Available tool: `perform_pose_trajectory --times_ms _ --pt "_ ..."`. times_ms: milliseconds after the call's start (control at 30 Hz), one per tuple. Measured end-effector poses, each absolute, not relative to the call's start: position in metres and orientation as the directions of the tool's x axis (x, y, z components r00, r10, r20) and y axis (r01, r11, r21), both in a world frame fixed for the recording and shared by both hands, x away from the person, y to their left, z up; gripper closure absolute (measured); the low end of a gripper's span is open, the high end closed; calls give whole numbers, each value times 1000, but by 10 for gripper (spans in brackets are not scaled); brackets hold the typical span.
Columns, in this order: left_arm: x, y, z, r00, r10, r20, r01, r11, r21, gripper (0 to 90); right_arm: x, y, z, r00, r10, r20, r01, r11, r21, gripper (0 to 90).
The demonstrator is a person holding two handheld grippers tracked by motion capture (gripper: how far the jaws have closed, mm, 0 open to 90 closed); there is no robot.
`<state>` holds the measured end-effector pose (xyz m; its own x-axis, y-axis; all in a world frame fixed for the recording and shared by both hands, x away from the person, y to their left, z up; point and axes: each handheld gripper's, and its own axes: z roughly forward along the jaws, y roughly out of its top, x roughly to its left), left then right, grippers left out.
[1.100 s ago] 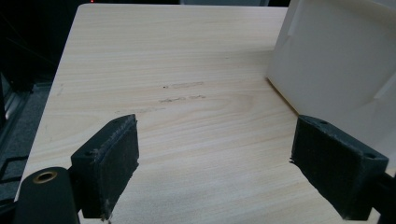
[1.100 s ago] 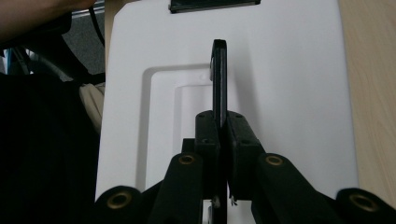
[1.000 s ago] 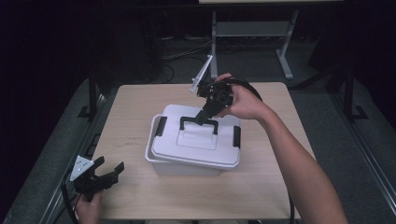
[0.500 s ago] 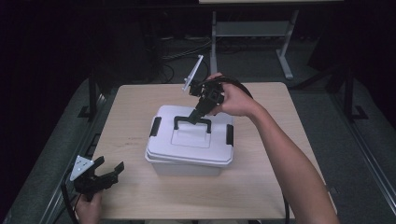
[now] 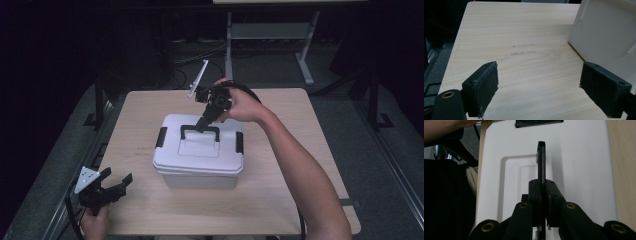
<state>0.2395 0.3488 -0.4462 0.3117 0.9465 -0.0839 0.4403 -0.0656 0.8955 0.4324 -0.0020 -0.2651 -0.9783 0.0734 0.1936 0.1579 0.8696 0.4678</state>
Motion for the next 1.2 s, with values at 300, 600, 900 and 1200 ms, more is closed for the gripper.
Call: perform_pose_trajectory --times_ms 300,600,900,1200 --pt "240 350 -446 309 947 -88 442 -62 895 140 435 3 -269 -981 62 183 139 883 448 842" --pt "240 350 -446 307 948 -87 443 -61 895 140 432 5 -272 -982 50 184 127 890 438 840" --pt "240 350 -446 307 948 -87 443 -62 894 140 431 8 -274 -983 54 174 125 896 426 839" --pt "239 350 -446 302 949 -96 441 -50 896 140 431 10 -277 -983 56 173 125 900 418 837"
